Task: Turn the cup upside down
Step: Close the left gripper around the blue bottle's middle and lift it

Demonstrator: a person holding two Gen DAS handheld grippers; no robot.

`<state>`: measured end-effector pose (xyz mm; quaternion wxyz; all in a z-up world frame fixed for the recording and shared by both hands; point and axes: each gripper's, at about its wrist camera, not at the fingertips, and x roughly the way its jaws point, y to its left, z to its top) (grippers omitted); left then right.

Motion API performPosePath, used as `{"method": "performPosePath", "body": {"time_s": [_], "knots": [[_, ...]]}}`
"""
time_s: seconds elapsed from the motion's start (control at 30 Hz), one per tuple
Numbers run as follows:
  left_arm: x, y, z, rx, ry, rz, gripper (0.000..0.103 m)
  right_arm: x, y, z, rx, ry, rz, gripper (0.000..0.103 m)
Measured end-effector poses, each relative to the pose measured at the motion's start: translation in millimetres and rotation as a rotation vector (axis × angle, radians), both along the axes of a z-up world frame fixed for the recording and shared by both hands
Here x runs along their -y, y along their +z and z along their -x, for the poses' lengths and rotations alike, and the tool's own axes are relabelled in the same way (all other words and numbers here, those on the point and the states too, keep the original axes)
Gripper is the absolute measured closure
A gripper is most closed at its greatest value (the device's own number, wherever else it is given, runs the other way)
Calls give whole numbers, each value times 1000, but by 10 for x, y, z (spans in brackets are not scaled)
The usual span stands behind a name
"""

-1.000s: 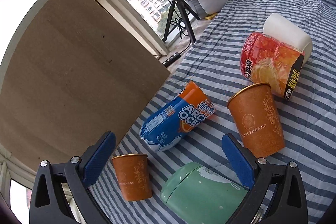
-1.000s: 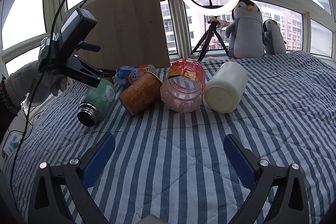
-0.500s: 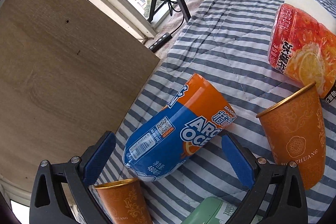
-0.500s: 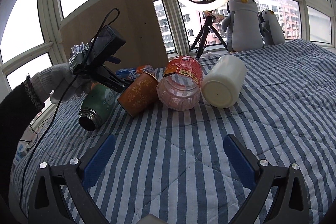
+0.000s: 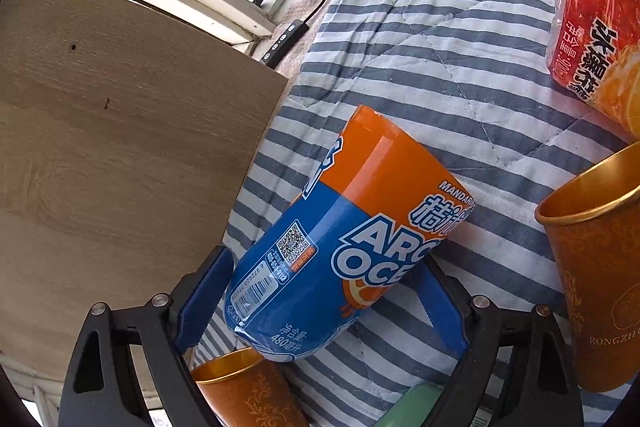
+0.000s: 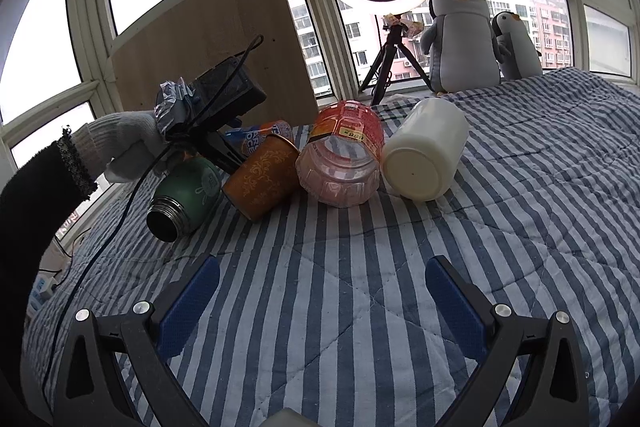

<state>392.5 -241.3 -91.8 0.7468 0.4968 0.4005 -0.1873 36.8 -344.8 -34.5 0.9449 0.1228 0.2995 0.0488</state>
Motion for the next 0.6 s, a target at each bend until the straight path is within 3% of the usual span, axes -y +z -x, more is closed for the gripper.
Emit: {"method": "performPosePath", "body": {"time_s": [0.2,0.6], "knots": [[51,-25,18,15,-10,-21,15,10,1,8,3,-4,-10,1],[-103,157,122,96,24,20,23,13,6,10,6,-7,-13,1]]}}
